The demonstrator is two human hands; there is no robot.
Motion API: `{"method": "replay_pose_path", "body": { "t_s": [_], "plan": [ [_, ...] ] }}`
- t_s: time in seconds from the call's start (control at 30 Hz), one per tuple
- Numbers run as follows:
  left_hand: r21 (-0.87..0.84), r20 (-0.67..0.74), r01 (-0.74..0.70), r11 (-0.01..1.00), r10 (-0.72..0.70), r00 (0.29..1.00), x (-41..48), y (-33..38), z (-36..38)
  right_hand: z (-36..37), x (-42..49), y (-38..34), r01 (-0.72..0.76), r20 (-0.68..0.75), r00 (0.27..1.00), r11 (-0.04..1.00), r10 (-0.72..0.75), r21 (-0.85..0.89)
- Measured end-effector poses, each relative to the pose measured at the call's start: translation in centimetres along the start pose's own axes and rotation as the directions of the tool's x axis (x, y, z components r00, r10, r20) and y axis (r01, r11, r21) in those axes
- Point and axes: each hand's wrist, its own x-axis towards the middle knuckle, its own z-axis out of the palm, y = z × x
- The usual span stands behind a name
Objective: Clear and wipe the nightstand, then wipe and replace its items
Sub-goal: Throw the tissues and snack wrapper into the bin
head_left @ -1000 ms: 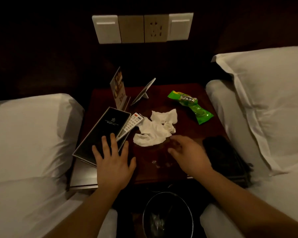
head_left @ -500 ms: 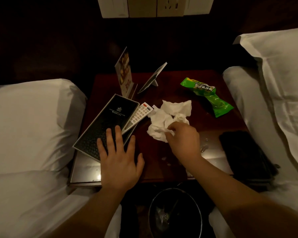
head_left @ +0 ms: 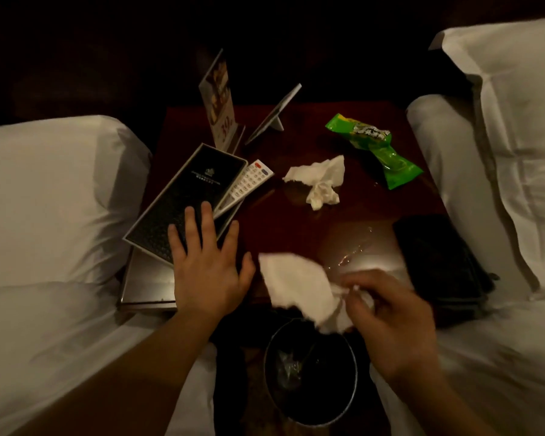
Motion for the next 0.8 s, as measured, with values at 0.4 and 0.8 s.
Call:
{"method": "replay_pose_path", "body": {
  "t_s": [0.4,0.8],
  "plan": [
    [-0.007,-0.070,0.002,1.000,-0.003,0.998,-0.1,0.0,0.5,3.3,-11.2,14.4,-0.411,0.121,0.885,0.877,0.449,-0.249],
    [-0.020,-0.101,0.002,1.000,-0.004,0.995,-0.1,0.1,0.7,6.4,-13.0,24.1,-0.843,0.094,0.530,0.536,0.843,-0.054]
  ]
}}
